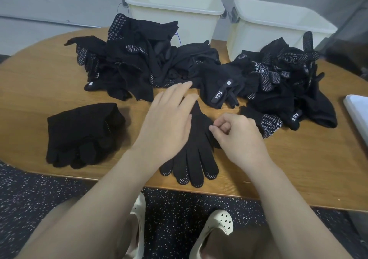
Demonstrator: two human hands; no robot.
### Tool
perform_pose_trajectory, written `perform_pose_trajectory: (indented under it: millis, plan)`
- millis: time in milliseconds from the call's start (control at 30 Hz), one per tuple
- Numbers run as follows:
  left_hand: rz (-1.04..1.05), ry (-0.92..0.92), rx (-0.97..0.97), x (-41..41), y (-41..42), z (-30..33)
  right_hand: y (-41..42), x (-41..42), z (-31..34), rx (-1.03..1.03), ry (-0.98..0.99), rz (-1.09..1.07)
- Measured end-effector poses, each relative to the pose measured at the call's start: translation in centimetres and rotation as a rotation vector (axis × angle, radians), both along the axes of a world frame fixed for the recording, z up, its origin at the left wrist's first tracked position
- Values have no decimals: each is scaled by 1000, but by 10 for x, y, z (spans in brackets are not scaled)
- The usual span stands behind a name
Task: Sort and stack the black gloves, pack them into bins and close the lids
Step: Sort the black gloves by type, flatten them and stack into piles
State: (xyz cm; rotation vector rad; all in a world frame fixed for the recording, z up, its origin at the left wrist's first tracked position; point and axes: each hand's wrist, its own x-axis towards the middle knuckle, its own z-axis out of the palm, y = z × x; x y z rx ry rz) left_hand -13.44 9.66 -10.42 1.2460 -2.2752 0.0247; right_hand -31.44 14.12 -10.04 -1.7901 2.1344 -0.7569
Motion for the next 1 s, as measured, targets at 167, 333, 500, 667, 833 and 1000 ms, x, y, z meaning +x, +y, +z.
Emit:
perform_pose_trajectory:
  millis: [167, 333, 500, 667, 833, 1000]
  plan:
    - [-103, -122, 99, -3, 2, -10, -1, 1, -1, -3, 15, 7]
    - [-71, -188, 358, 8, -6, -19, 1, -4, -1, -5, 1, 26]
    - [-28, -236, 385, 9, -7, -20, 3, -8, -4, -21, -24, 43]
    - [-5, -224, 385, 8, -5, -17, 10, -13, -2, -87, -40, 68]
    - [60, -134, 305, 11, -3, -12, 23, -14, 2, -183, -63, 157]
    - [149, 59, 267, 23, -14, -6, 34, -15, -6, -80, -54, 200]
